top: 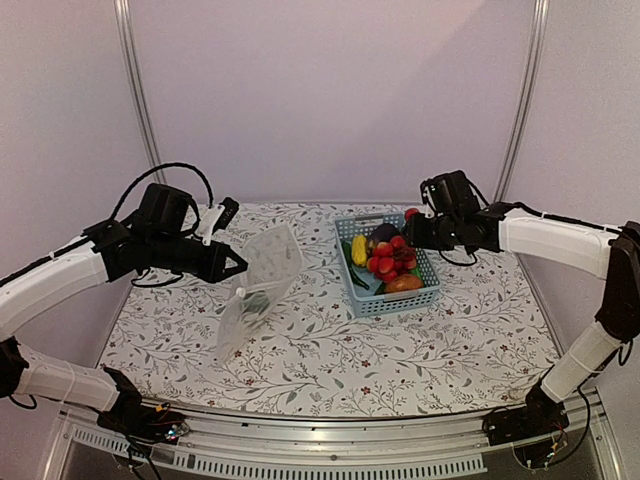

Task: Place the food in the zip-top bag and seal the zipper
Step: Pick up the fake fruit from the bin.

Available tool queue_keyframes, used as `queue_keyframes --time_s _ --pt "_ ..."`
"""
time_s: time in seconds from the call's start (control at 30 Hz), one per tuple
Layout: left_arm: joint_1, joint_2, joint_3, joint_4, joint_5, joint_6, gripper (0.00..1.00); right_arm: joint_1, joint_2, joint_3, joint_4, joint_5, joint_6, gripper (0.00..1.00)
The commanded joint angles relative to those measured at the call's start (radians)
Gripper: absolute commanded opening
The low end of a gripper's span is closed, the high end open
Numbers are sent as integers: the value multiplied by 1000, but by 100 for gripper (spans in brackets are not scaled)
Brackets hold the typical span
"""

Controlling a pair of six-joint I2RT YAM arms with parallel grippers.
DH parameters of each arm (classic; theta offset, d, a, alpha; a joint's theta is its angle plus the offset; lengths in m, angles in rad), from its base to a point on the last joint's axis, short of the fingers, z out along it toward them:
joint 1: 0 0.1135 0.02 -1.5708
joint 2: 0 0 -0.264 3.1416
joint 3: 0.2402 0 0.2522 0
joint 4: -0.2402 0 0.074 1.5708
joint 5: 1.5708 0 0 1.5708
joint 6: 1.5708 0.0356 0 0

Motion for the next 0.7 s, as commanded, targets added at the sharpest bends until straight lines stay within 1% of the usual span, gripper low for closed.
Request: queue_keyframes --time_s 0.0,0.23,0.43,0.67 --pt "7 -7 12 -19 -13 6 0 -2 -55 -15 10 -22 -15 0" --pt "7 -6 12 -19 -15 6 0 8 -143 18 -43 -32 -35 0" --pt "7 -7 12 -20 -11 3 0 66 -220 86 -120 -8 -91 0" --pt "6 -9 11 -12 20 2 0 132 -288 152 -151 -33 -91 0"
